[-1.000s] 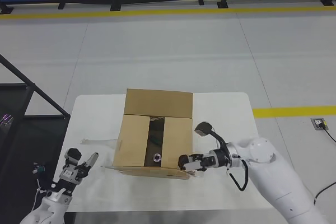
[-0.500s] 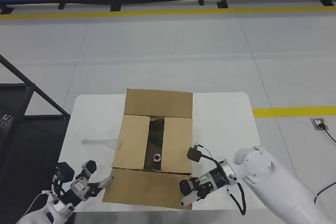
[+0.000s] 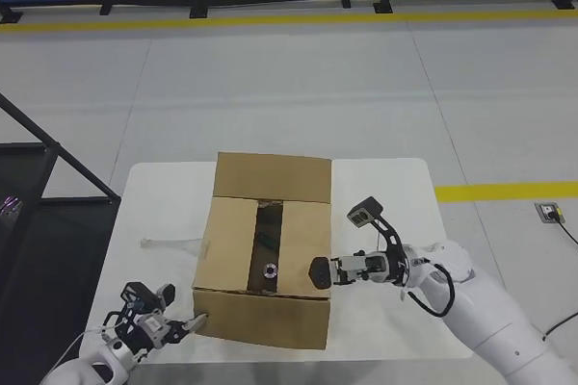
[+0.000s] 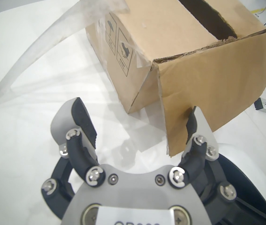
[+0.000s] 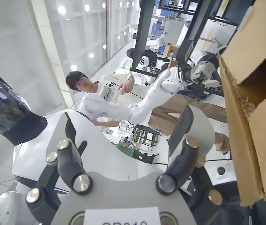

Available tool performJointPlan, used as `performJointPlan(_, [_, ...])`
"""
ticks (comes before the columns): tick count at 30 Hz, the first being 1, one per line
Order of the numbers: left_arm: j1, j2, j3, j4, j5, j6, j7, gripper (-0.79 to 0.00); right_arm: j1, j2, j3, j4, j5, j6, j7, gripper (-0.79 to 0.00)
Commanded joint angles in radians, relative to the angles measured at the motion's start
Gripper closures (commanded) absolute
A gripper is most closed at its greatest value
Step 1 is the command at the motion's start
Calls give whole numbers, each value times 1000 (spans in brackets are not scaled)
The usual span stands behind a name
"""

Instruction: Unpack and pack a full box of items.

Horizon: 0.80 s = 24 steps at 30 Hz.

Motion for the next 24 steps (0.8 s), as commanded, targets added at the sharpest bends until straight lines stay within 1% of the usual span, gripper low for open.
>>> performJointPlan(1, [-4,0,4,10,2,10,8,-785,0,0,0,-2,-26,0,0,-785])
performJointPlan(3, [-6,0,8,17,1,18,18,-785,0,0,0,-2,-26,0,0,-785])
performJointPlan(6, [4,3,-5,16,-41,-7,31,-785,0,0,0,-2,-26,0,0,-785])
performJointPlan(8, [18,6,-26,9,-97,-44,32,-785,-3,0,1,-3,-27,2,-9,-785])
performJointPlan(11, [30,13,-77,-2,-211,-85,15,-785,-20,-3,5,-36,-78,15,-82,-785])
performJointPlan(13, [28,16,-106,1,-294,-78,0,-785,-18,-9,3,-52,-117,29,-147,-785])
performJointPlan(14, [22,17,-119,6,-337,-62,-5,-785,-13,-13,0,-56,-141,47,-187,-785])
performJointPlan(16, [3,17,-132,15,-402,2,-24,-785,5,-23,-16,-69,-206,98,-283,-785])
performJointPlan(19, [-25,14,-124,20,-404,113,-28,-785,40,-46,-53,-85,-287,187,-397,-785])
performJointPlan(22, [-55,7,-75,23,-333,235,-3,-785,82,-74,-95,-69,-331,253,-468,-785])
performJointPlan(24, [-76,2,-30,35,-295,282,9,-785,107,-94,-118,-41,-352,285,-513,-785])
